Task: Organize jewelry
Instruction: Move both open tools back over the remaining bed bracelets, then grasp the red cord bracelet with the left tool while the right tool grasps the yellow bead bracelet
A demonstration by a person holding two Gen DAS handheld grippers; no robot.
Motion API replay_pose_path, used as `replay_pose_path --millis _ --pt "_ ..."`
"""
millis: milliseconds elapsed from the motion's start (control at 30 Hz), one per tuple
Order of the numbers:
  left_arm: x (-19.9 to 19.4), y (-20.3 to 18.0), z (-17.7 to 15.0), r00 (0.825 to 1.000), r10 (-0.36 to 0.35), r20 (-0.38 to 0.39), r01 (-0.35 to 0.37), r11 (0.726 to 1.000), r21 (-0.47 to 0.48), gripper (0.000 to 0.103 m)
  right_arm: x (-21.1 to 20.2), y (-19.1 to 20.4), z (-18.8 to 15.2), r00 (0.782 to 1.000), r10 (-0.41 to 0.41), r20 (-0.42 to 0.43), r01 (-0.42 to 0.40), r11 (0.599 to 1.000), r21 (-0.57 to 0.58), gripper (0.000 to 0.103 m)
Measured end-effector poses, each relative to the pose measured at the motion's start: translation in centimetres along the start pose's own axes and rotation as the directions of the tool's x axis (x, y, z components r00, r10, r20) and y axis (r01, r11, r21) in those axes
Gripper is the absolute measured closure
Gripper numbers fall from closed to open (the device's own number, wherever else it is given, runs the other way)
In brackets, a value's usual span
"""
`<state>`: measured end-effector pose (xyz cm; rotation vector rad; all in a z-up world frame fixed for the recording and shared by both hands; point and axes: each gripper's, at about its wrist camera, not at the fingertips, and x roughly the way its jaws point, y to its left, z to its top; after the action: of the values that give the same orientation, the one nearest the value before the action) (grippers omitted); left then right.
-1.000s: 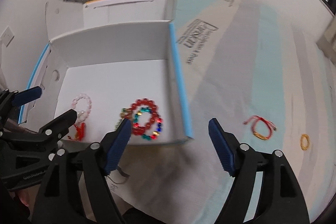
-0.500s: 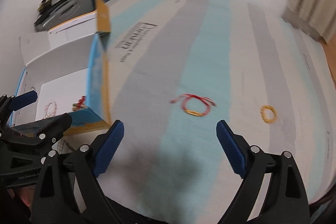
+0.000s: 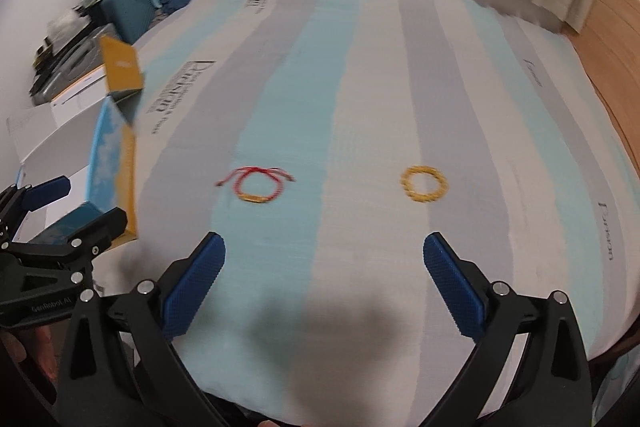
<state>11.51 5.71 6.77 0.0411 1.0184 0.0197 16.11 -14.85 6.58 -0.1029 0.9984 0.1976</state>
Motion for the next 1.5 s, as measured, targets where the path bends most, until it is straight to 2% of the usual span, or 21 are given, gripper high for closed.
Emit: replay_pose_path --millis 267,567,833,1167,1500 --pt "4.8 -1.9 1.3 0.999 -0.021 -0.05 0.021 1.0 -0.007 0.006 3.2 -4.6 0.5 0.999 -0.036 -0.038 0.037 0.998 0.046 0.007" --pt "11.7 -3.0 2.8 0.992 -0.047 -0.119 0.046 0.999 -0.016 0.006 10.0 -7.5 1.3 0.99 -0.049 -0.129 0.061 0.994 0.09 0.007" --pt "17.7 -3.8 4.0 0.985 -0.042 -0.168 0.046 0.999 0.017 0.006 15.8 -10.6 2.6 0.977 -0.077 -0.199 0.101 0.989 0.111 0.007" --pt "22.1 -4.5 4.4 0.976 -0.038 -0.214 0.049 0.998 0.047 0.006 21.3 -12.5 3.8 0.961 -0.098 -0.26 0.135 0.982 0.129 0.007" --pt "23.6 -5.3 4.0 0.973 -0.057 -0.224 0.072 0.996 0.059 0.007 24.3 -12.9 3.5 0.952 -0.088 -0.293 0.135 0.98 0.145 0.007"
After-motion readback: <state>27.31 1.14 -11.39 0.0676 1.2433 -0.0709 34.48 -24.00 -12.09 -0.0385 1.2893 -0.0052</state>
